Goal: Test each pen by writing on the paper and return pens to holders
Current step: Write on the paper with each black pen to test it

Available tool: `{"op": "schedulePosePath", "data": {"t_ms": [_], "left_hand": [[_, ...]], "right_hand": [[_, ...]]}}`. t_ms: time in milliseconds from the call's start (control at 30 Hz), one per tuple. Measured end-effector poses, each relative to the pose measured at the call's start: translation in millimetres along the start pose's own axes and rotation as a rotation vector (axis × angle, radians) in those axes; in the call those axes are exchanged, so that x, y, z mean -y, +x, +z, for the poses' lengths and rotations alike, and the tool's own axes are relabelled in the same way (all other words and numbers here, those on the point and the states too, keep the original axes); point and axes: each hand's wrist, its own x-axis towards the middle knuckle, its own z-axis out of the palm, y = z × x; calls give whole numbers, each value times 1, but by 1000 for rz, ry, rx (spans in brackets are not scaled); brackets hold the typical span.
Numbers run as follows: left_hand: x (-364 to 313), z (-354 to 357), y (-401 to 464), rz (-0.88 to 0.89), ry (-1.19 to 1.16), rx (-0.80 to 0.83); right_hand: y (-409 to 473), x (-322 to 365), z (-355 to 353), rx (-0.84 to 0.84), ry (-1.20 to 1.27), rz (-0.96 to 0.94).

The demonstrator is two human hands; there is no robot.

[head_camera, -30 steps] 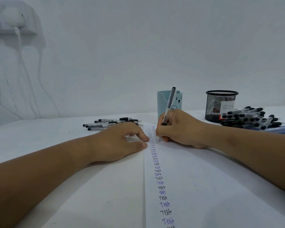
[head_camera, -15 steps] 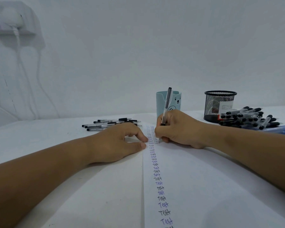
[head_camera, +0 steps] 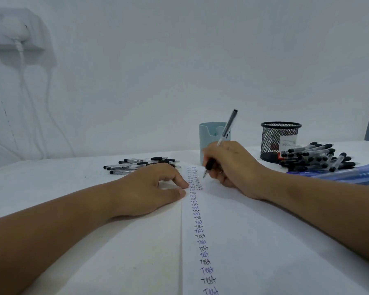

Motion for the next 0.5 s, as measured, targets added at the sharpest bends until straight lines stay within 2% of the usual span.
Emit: {"op": "schedulePosePath", "data": {"t_ms": [67, 167, 200, 333, 500], "left_hand": [[1, 0, 0, 7, 5, -5], [2, 0, -1, 20, 14, -8], [2, 0, -1, 24, 13, -8], [0, -1, -1, 24, 11, -14], [-1, 0, -2, 46, 47, -20]], "right_hand": [[0, 2, -3, -57, -60, -82], [1, 4, -8, -121, -466, -261], [2, 6, -9, -127, -526, -285], [3, 4, -16, -8, -646, -365], [3, -1, -19, -4, -786, -461]]}}
